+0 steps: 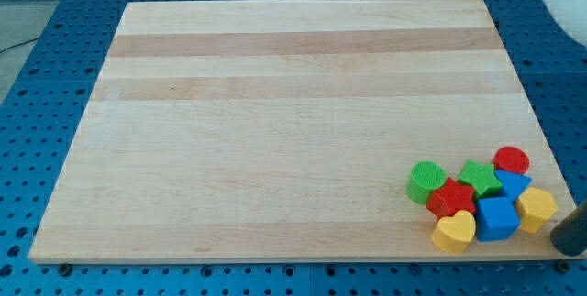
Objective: Move the yellow heart bottom left to the red star
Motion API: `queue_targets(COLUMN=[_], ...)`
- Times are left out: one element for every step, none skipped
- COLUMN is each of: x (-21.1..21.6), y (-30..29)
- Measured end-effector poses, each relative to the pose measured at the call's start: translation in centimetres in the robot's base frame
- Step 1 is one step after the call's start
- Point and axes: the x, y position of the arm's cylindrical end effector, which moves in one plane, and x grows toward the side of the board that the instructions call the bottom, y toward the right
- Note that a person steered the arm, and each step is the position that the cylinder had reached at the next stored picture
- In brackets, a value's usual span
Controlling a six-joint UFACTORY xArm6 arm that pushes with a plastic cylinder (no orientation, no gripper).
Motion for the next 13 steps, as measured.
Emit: queue_targets(x=[0.0, -0.1, -0.1, 0.0, 0.0, 0.0, 0.0, 0.0, 0.0, -0.1, 0.0, -0.1, -0.1], y=[-1.3, -2.6, -3.2, -3.2, -3.3, -3.8, -5.0, -5.6, -6.0, -6.3, -7.3, -8.5, -8.5])
